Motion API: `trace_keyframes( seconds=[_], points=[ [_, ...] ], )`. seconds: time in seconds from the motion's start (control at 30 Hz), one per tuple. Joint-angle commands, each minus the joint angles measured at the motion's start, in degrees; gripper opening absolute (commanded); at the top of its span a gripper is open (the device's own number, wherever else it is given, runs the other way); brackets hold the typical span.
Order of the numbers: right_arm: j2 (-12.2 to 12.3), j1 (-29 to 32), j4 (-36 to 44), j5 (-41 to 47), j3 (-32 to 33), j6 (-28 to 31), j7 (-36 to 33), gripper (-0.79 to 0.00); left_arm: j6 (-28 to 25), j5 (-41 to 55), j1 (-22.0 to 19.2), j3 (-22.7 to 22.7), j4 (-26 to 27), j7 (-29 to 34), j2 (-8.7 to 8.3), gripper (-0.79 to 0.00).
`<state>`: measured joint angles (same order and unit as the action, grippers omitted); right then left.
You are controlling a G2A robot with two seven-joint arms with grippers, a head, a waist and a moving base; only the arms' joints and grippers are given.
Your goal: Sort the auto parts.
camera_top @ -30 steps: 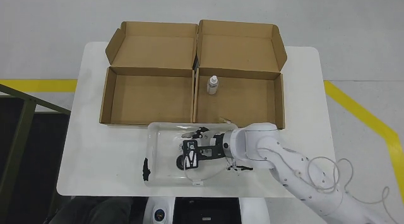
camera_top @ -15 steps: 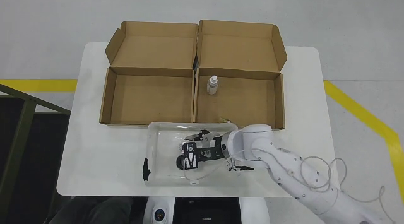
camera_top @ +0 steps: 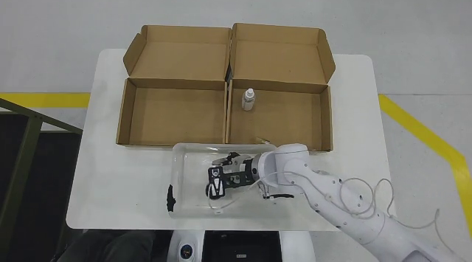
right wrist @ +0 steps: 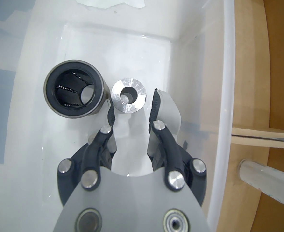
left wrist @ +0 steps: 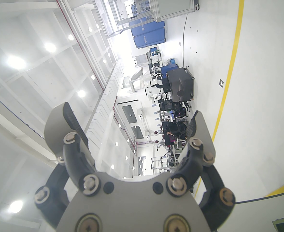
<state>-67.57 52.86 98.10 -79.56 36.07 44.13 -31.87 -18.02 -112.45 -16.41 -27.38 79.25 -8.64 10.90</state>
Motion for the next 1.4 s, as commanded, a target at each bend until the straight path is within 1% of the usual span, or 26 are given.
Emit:
trace_keyframes(
  seconds=[0.0, 0.73, 0.8, 0.83, 0.87, 0.9, 0.93, 0.97, 1.23, 1.37],
  points=[
    [-0.3, -0.4, -0.4, 0.0, -0.4, 0.0, 0.1, -0.496, 0.0, 0.0, 0.0, 0.0, 0.0, 0.0, 0.0, 0.0],
    [-3.3, -4.1, -5.6, 0.8, -3.8, 0.0, -0.4, -0.465, 0.0, 0.0, 0.0, 0.0, 0.0, 0.0, 0.0, 0.0],
    [-3.5, -4.2, -5.9, 0.8, -3.9, 0.0, -0.5, -0.489, 0.0, 0.0, 0.0, 0.0, 0.0, 0.0, 0.0, 0.0],
    [-3.6, -4.3, -6.0, 0.8, -4.0, 0.0, -0.5, -0.52, 0.0, 0.0, 0.0, 0.0, 0.0, 0.0, 0.0, 0.0],
    [-3.7, -4.4, -6.2, 0.9, -4.0, 0.1, -0.5, -0.594, 0.0, 0.0, 0.0, 0.0, 0.0, 0.0, 0.0, 0.0],
    [-3.8, -4.4, -6.3, 1.0, -4.0, 0.2, -0.5, -0.696, 0.0, 0.0, 0.0, 0.0, 0.0, 0.0, 0.0, 0.0],
    [-3.9, -4.5, -6.3, 1.1, -4.1, 0.3, -0.6, -0.751, 0.0, 0.0, 0.0, 0.0, 0.0, 0.0, 0.0, 0.0],
    [-3.9, -4.5, -6.4, 1.2, -4.1, 0.4, -0.6, -0.785, 0.0, 0.0, 0.0, 0.0, 0.0, 0.0, 0.0, 0.0],
    [-3.7, -3.8, -4.5, 3.0, -2.0, 1.0, 0.2, -0.785, 0.0, 0.0, 0.0, 0.0, 0.0, 0.0, 0.0, 0.0],
    [-3.1, -2.8, -2.5, 3.8, 0.1, 1.4, 2.1, -0.785, 0.0, 0.0, 0.0, 0.0, 0.0, 0.0, 0.0, 0.0]
  ],
)
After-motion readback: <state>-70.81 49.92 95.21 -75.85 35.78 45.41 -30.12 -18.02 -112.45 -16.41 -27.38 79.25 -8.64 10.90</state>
